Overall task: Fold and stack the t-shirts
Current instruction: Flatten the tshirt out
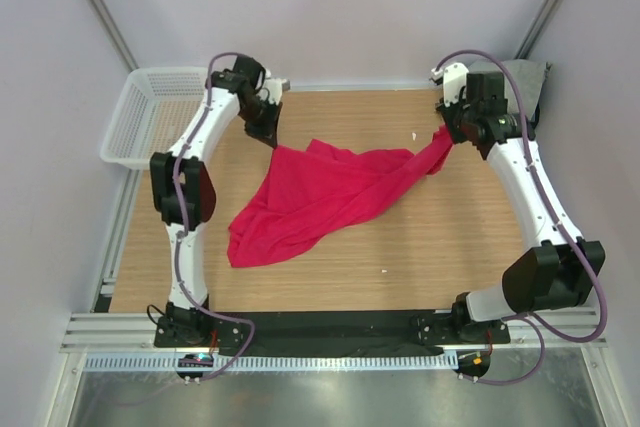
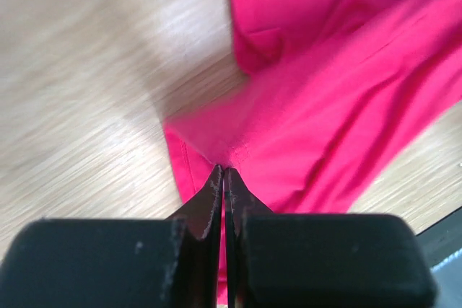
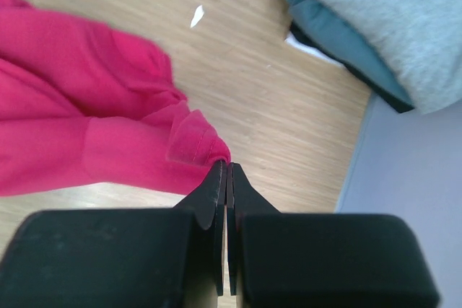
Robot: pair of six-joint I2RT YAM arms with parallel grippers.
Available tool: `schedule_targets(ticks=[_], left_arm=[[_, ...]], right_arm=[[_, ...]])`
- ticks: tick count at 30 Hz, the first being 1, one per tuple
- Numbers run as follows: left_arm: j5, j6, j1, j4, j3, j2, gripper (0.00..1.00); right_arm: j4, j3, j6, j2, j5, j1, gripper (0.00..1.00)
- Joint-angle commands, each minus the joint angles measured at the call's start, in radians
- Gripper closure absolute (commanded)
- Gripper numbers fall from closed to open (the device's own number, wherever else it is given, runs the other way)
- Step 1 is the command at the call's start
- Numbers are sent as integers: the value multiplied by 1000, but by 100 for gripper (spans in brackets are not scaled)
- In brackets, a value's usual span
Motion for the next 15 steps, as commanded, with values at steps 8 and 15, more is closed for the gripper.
schedule_targets(ticks=[8, 15], left_arm=[[-75, 30, 28, 39, 81, -315, 100], [-86, 59, 68, 133, 144, -486, 100]], right_arm=[[95, 294, 74, 34, 90, -79, 99], [93, 527, 164, 74, 81, -129, 99]])
